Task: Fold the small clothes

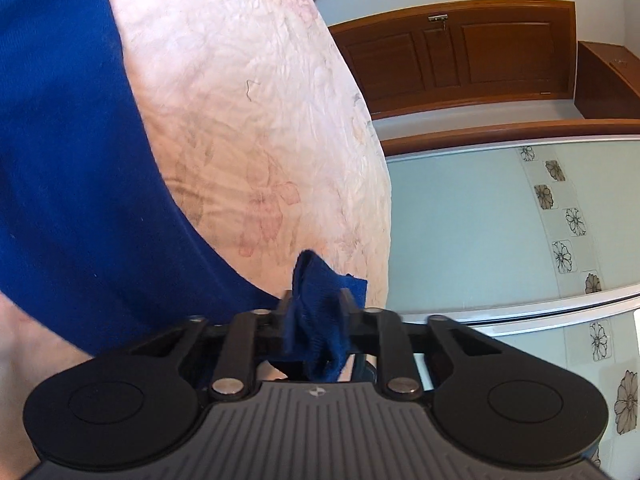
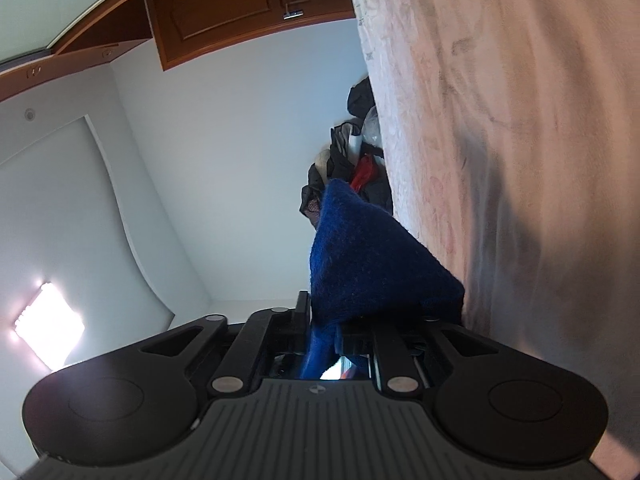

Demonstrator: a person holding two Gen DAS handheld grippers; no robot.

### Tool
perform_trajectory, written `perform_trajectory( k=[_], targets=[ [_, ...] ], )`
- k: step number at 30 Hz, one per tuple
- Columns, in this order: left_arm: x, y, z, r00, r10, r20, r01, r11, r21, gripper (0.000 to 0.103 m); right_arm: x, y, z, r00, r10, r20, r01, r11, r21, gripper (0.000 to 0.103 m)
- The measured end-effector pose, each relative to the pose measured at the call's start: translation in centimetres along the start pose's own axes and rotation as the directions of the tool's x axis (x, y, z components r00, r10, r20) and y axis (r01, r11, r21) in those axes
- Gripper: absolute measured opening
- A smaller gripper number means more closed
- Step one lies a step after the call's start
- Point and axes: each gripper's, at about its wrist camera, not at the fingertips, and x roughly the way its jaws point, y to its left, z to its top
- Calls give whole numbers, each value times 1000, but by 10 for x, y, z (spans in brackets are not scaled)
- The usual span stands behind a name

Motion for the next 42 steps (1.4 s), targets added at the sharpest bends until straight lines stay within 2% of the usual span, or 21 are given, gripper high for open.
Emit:
perform_trajectory(
  k=[3,4,5,7,8,11,14,17,19,24,27,30,32,35,38,39,42],
  targets=[
    [3,-4,-2,1000,19,-3,-19,999,26,5,-3,-1,1,1000,-2,16,2,1000,9,37],
    [3,-7,-2,1000,31,-1,-30,999,42,4,-3,-1,1,1000,-2,20,1,1000,6,44],
    [4,-10,-1,999,38,-1,-38,997,62,4,-3,0,1,1000,-2,20,2,1000,3,56],
    [3,-18,2,999,45,1,-45,993,105,4,-4,0,1,1000,-1,19,1,1000,-7,73],
    [1,-24,5,999,47,8,-48,991,127,4,-4,2,2,1000,-5,17,5,1000,-19,77],
    [-13,-41,16,999,27,27,-32,982,186,4,-1,8,0,1000,-14,-12,13,998,-63,86],
    [-40,-55,30,999,0,48,-11,971,239,4,4,11,-2,998,9,-65,-13,998,-64,88],
    [-84,-52,47,995,-20,101,-9,961,277,4,6,13,-4,993,31,-111,-39,997,-68,90],
    [-120,-39,62,987,-10,159,-35,960,276,4,8,16,-4,990,35,-133,-46,996,-77,90],
    [-203,18,94,946,30,323,-81,986,146,4,9,22,-7,991,3,-137,-19,993,-115,90],
    [-248,49,103,913,5,409,-39,997,74,4,9,22,-6,992,-24,-128,9,993,-116,91],
    [-284,73,108,875,-44,482,40,999,18,4,12,23,-11,988,-68,-137,47,988,-147,91],
    [-301,83,112,860,-70,505,81,997,0,4,18,26,-18,982,-116,-149,87,978,-191,91],
    [-311,86,116,863,-72,500,75,997,14,4,35,32,-37,961,-205,-188,149,951,-273,91],
    [-325,84,119,852,-134,506,127,991,48,4,54,34,-58,929,-261,-261,175,934,-311,91],
    [-332,82,121,842,-168,512,153,986,72,4,59,34,-65,918,-281,-280,186,928,-324,91],
    [-366,76,122,783,-273,559,221,962,160,4,71,38,-81,889,-337,-310,216,906,-365,91]
  ],
)
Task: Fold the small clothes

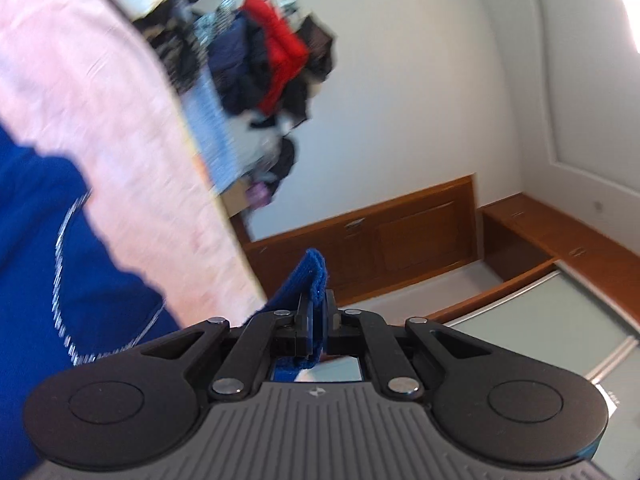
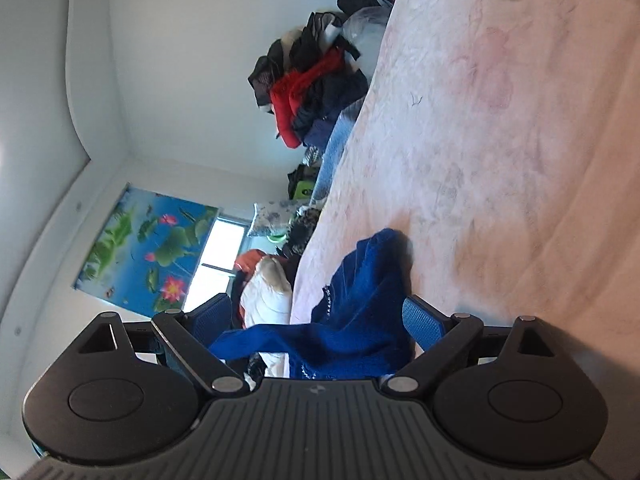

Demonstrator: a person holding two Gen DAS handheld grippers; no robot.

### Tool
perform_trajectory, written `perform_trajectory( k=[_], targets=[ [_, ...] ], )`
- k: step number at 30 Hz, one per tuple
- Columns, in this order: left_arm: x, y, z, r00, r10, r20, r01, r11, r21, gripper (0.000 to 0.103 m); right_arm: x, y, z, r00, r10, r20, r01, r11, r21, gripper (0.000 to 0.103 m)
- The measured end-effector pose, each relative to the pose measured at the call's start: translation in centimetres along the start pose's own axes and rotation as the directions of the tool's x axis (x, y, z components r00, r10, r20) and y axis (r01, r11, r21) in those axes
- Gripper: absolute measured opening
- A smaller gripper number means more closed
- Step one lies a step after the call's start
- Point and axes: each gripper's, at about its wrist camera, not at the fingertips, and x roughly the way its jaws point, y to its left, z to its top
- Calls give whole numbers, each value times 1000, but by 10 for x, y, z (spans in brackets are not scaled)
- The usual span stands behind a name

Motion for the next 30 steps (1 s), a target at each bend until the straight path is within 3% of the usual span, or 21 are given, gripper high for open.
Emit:
perform_trajectory(
  k=[2,4,8,13,15,17,18,20,22,25,27,30],
  targets=[
    [-11,0,12,1000,1,21,-1,1000,22,4,4,7,-2,1000,-12,-10,11,1000,-16,91],
    [-19,9,19,998,56,23,-57,998,34,4,11,12,-1,999,-34,-15,33,999,-33,91],
    [-36,44,29,987,152,44,-151,988,-14,4,30,17,6,993,-105,-48,102,993,-67,91],
    [-63,60,46,971,216,100,-214,976,-31,4,66,33,12,978,-173,-114,155,977,-147,91],
    [-62,60,48,967,244,67,-244,970,-2,4,80,40,12,969,-209,-134,182,965,-191,91],
    [-54,60,43,961,274,-21,-273,961,39,4,89,44,11,962,-234,-140,202,957,-207,91],
    [-46,64,39,955,286,-80,-283,958,47,8,91,45,10,963,-227,-146,195,959,-204,91],
    [-40,71,27,940,312,-142,-308,950,50,26,92,45,6,964,-218,-152,186,962,-198,91],
    [-37,80,14,918,367,-151,-365,930,43,78,90,45,0,964,-217,-154,185,962,-201,91],
    [-34,101,3,905,392,-163,-402,915,-30,78,85,46,-7,965,-214,-151,181,962,-203,91],
    [-31,113,0,910,383,-161,-400,912,-93,72,79,47,-9,967,-210,-142,181,964,-192,91],
    [-26,121,-2,880,450,-153,-469,876,-116,67,72,46,-8,967,-219,-133,193,963,-188,91]
  ],
)
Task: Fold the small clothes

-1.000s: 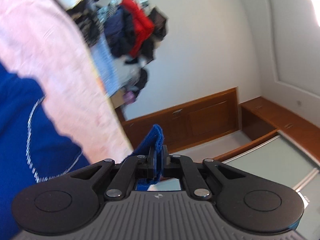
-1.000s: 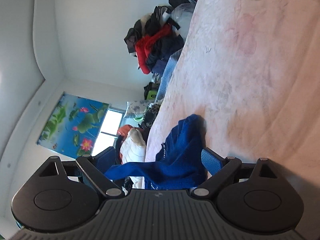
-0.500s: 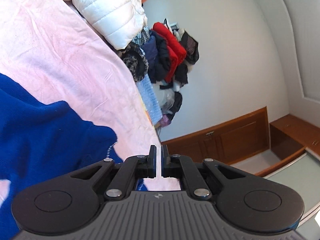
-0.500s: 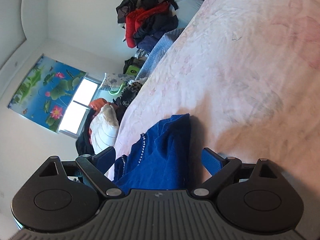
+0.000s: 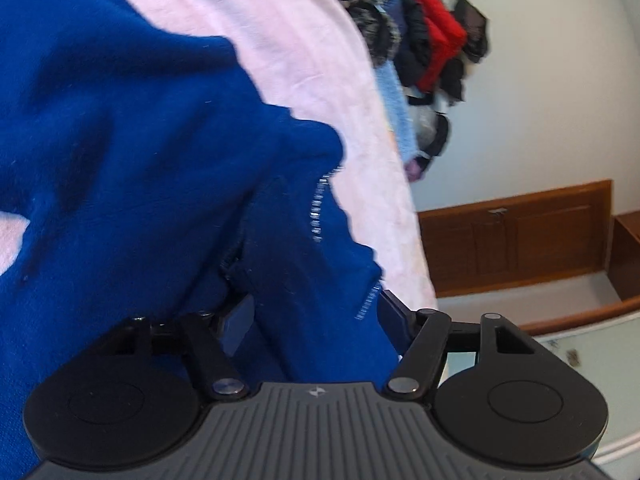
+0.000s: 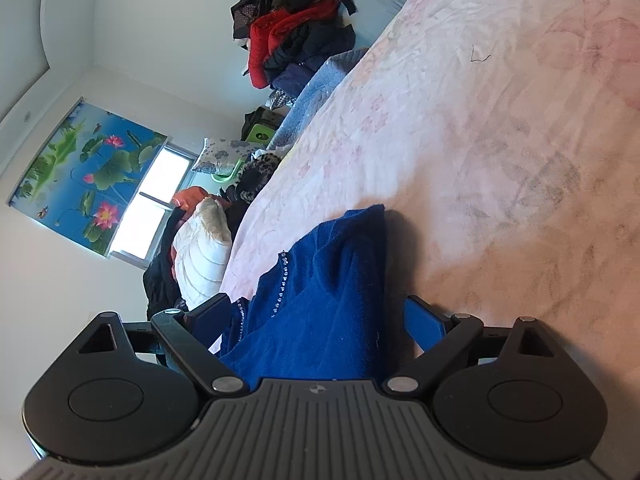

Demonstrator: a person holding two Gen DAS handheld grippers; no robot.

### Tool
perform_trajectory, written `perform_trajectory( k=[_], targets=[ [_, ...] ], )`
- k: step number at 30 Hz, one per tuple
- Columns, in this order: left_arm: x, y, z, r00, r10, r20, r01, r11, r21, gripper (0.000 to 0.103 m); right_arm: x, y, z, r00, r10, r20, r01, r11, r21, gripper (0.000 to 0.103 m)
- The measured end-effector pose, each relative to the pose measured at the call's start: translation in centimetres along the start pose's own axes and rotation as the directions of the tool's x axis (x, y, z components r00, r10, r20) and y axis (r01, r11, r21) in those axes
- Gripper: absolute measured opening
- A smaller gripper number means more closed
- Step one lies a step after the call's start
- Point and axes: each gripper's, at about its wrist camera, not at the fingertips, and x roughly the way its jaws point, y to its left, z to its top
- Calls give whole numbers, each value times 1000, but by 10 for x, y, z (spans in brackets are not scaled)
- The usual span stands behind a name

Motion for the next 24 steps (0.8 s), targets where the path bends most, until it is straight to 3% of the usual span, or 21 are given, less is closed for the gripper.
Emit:
perform_trajectory(
  k=[7,8,9,16,18,20,22,24],
  targets=[
    [1,-10,-6,997,74,37,-75,997,36,65,-3,-2,-2,1000,-4,0,4,1000,9,92],
    [1,-11,-5,994,101,52,-103,994,41,59,-2,-2,-1,1000,-5,-1,5,1000,9,92],
    [2,-12,-4,988,138,66,-141,989,44,41,-2,-2,-2,1000,-5,-3,5,1000,8,92],
    [7,-18,0,971,216,105,-227,967,115,8,0,-1,0,1000,1,-3,-1,1000,17,93],
    [0,-27,-4,969,198,145,-222,961,166,7,0,-1,0,1000,0,-3,0,1000,17,92],
    [-18,-44,-6,971,115,211,-165,958,235,7,0,0,0,1000,-5,-3,5,1000,15,91],
    [-42,-53,-2,958,39,285,-114,961,253,7,0,1,2,1000,-10,1,10,1000,10,91],
    [-58,-53,6,936,47,349,-135,963,233,7,0,1,6,1000,-15,6,15,1000,6,92]
  ],
)
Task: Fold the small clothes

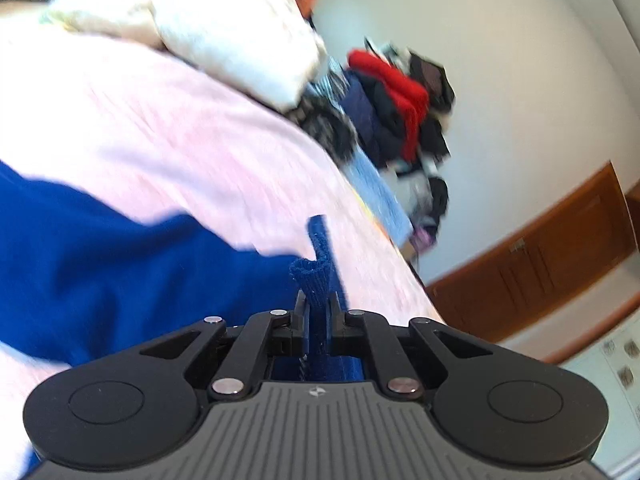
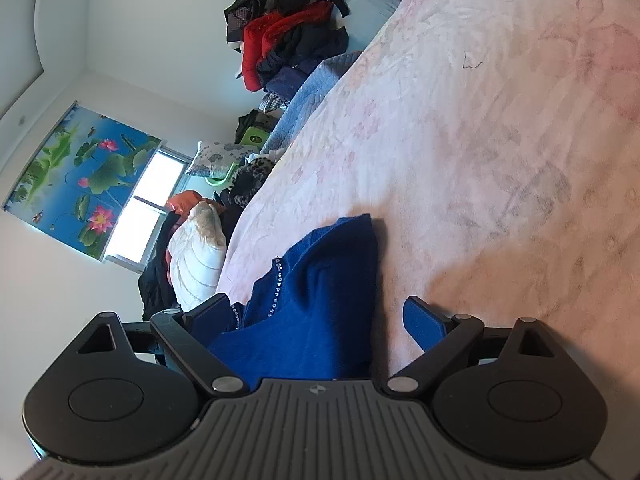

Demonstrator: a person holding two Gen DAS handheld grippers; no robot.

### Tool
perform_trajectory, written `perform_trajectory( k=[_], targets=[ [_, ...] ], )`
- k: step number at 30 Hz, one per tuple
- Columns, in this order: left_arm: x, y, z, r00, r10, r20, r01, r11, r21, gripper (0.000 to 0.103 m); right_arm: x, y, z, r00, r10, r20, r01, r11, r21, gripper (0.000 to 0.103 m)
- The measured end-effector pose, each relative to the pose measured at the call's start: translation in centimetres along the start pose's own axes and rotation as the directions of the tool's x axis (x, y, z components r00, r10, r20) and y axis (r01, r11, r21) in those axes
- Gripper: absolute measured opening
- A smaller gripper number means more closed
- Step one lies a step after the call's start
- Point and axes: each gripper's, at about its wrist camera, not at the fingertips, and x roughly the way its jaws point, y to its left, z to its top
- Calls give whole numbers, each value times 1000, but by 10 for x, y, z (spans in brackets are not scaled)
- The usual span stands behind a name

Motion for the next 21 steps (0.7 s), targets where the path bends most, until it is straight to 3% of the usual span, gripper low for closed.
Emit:
perform_trajectory(
  k=[3,6,12,17,21],
  targets=[
    [11,21,3,993,101,-66,-102,995,-2,7,7,0,5,1000,7,-5,-7,1000,9,92],
    [15,41,-4,984,145,-107,-151,988,-43,7,24,6,8,999,0,-35,-1,1000,-8,92],
    [1,52,13,987,159,6,-158,980,-122,7,58,27,7,992,-80,-100,66,988,-139,92],
    [6,52,10,981,185,-49,-188,981,-53,7,64,28,7,992,-77,-100,63,988,-138,93],
    [-3,68,18,981,192,-8,-192,971,-140,7,74,32,8,991,-83,-104,68,987,-144,94]
  ],
)
